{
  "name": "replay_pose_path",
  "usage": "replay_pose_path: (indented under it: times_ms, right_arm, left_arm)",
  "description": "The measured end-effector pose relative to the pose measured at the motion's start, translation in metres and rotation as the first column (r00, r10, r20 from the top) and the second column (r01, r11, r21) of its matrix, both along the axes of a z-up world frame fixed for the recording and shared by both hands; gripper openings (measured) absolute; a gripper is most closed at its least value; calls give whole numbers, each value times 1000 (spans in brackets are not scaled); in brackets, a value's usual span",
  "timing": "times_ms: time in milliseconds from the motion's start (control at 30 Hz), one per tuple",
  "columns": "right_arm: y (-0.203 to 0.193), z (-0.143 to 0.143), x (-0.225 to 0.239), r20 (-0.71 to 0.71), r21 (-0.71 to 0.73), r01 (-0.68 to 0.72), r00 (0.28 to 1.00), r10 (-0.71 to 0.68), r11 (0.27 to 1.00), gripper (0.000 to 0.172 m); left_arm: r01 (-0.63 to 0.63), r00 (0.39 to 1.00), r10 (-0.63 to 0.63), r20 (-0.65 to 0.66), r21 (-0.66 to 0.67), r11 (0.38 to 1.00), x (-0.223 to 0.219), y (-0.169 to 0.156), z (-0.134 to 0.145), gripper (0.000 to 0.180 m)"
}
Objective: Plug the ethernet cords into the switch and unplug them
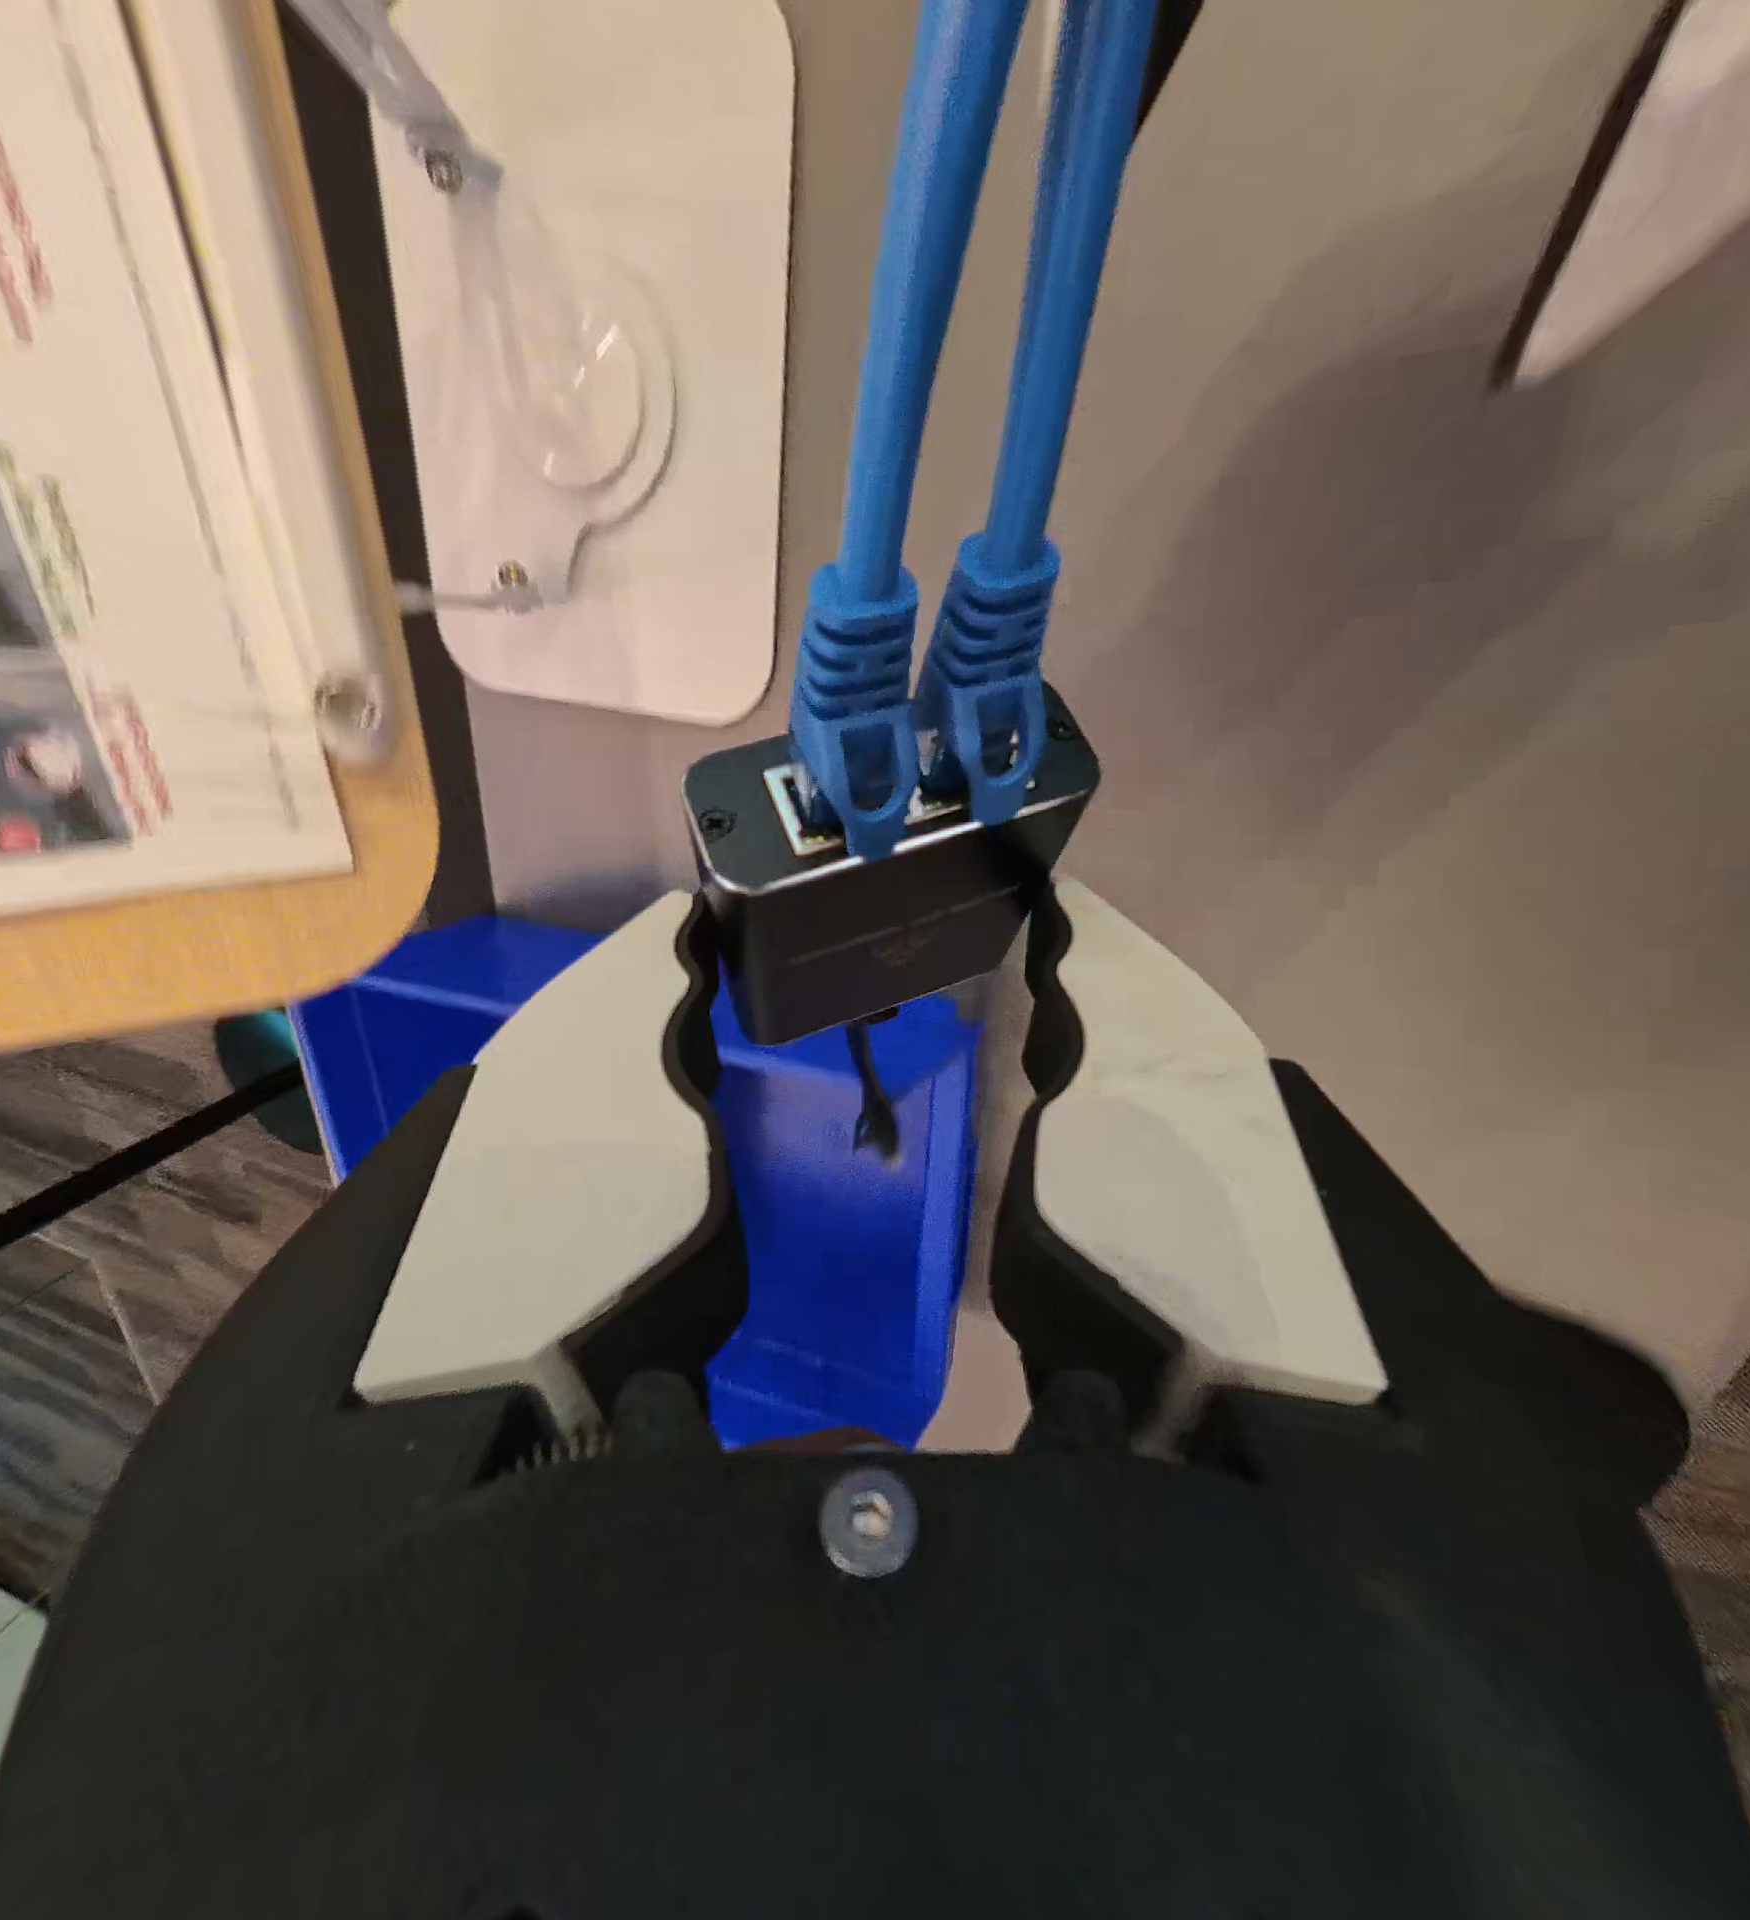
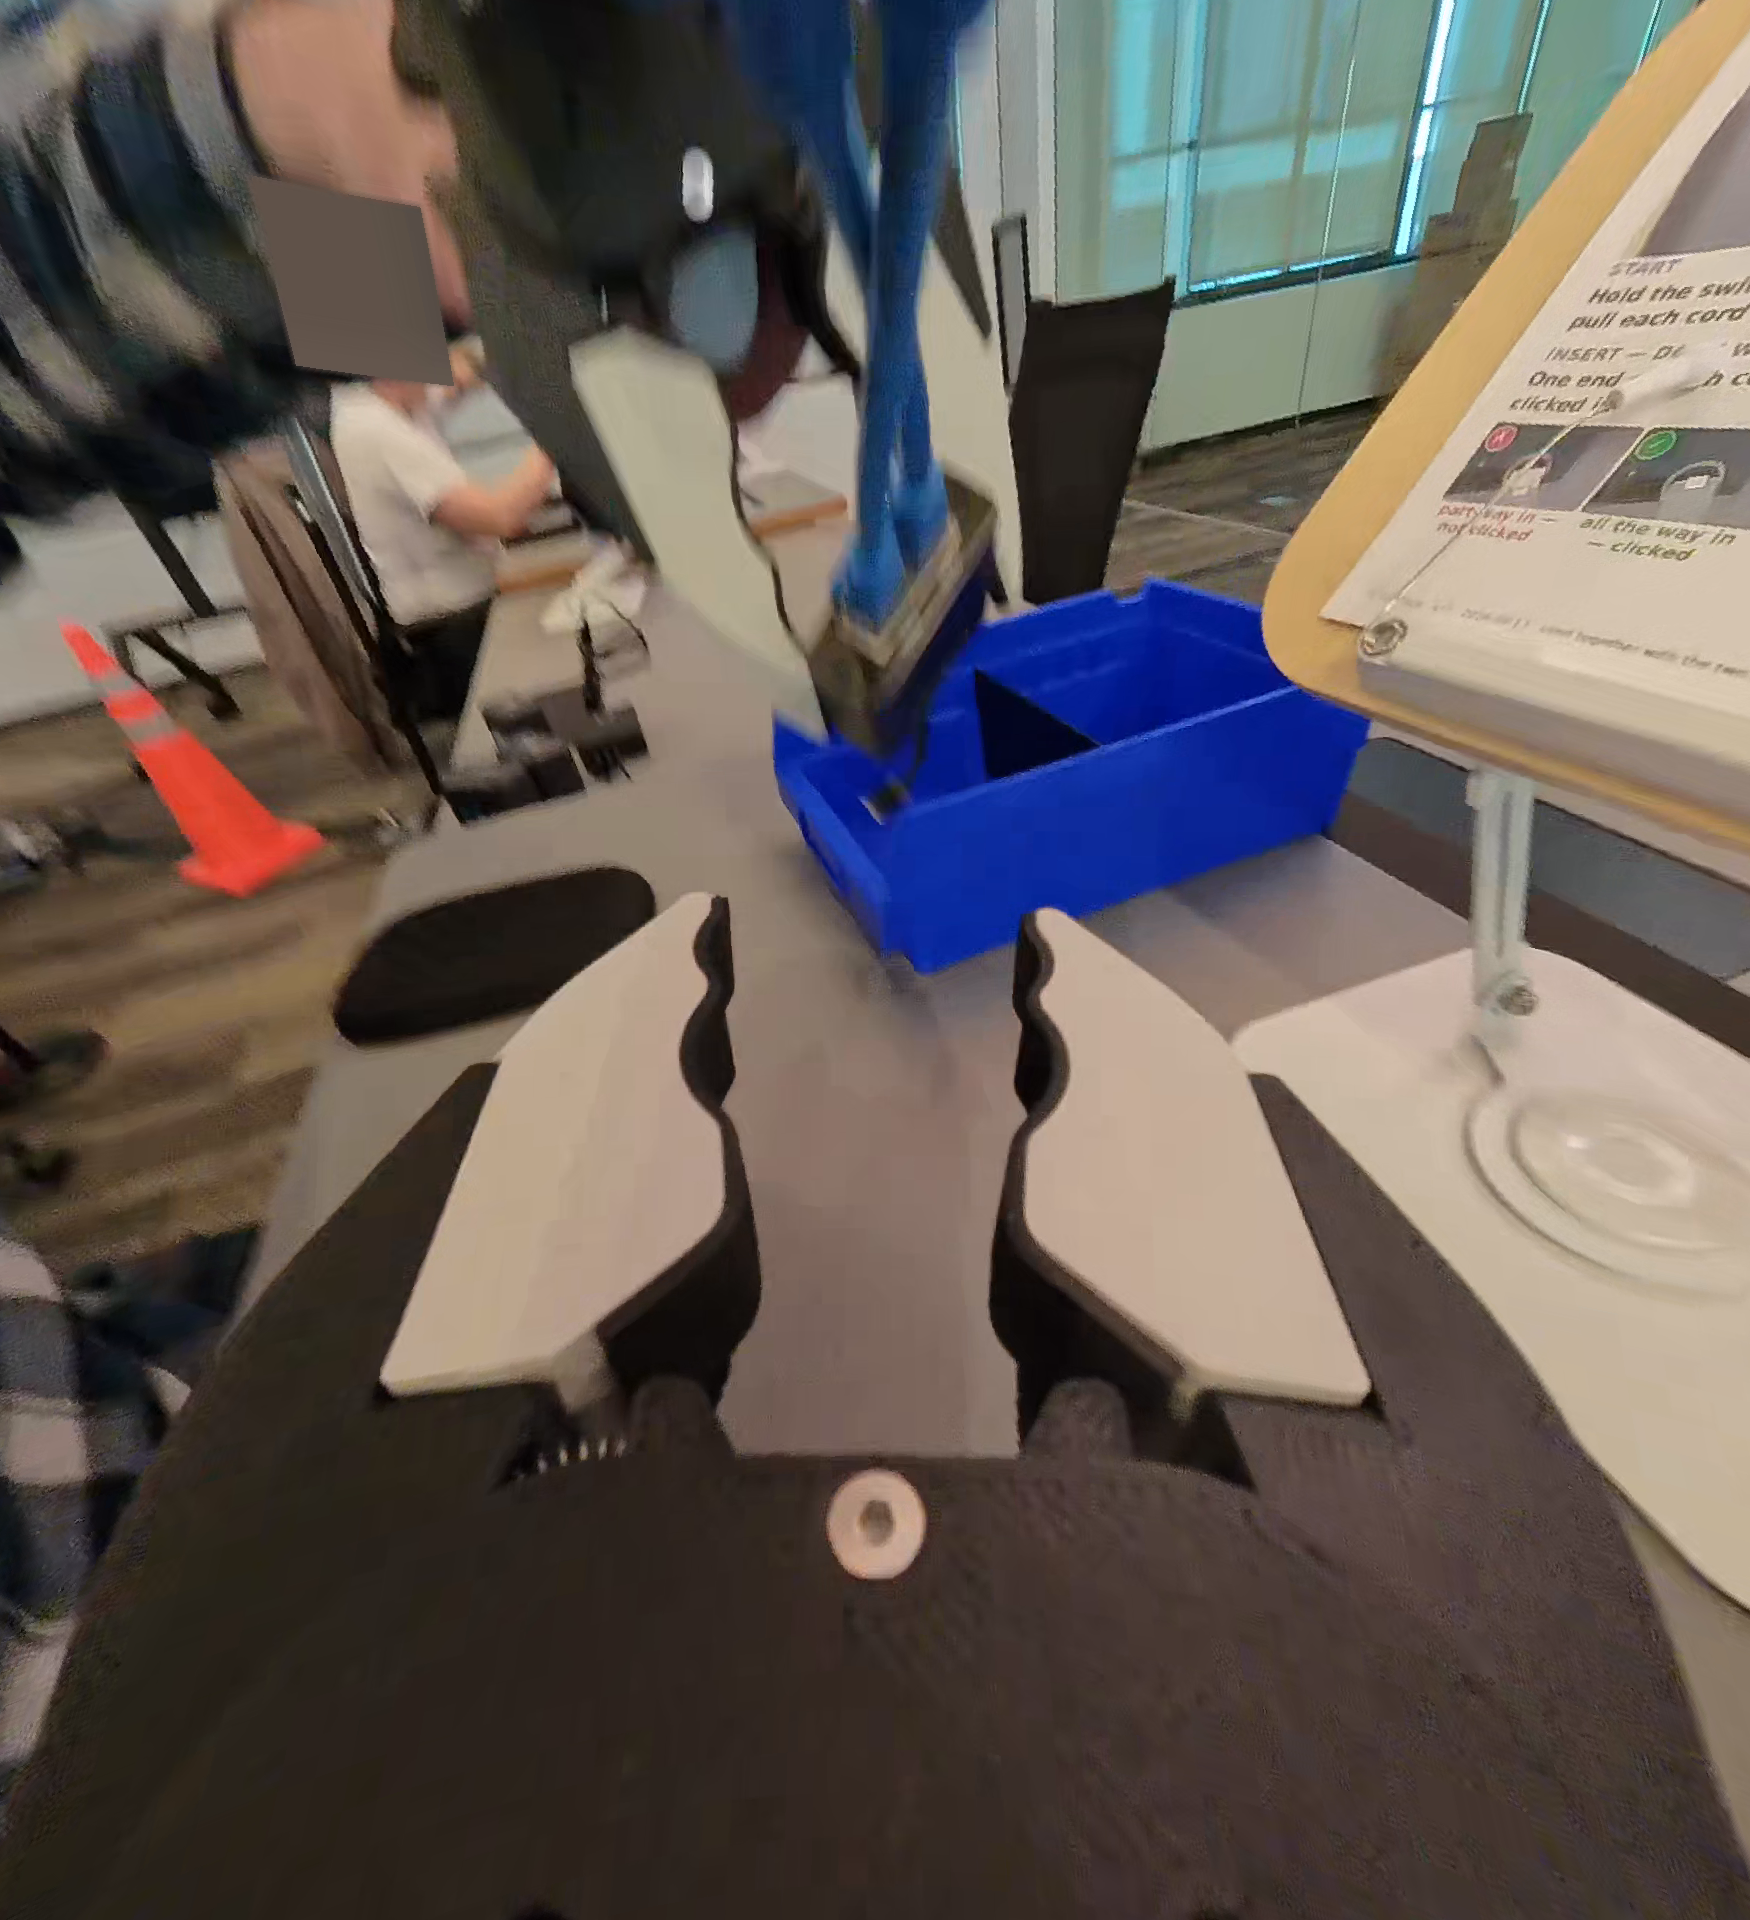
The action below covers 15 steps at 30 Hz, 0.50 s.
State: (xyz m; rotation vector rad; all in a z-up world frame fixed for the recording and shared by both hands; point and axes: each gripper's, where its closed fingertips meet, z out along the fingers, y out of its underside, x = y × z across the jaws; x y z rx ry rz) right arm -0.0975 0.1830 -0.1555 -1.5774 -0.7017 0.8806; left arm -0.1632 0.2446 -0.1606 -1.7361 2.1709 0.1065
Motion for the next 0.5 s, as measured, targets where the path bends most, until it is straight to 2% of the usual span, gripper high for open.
replay_pose_path:
  times_ms: [100, 200, 433, 500]
  right_arm:
    - [7, 10, 3, -161, -95, -10, 987, -5, 995, 58]
    - [15, 16, 18, -306, -126, -4, 952, -35, 992, 59]
    - [32, 3, 56, -389, -174, 64, 912, -128, 983, 6]
    - [33, 2, 62, -389, -178, 60, 913, -126, 982, 6]
  left_arm:
    - [-18, 999, 19, 41, -24, 1000, 39, -19, -17, 56]
    - [-29, 998, 31, 53, -27, 999, 62, -26, -37, 56]
    - [-37, 992, 41, 118, -35, 999, 89, -29, -50, 57]
    - [-35, 990, 40, 135, -41, 999, 95, -28, -50, 56]
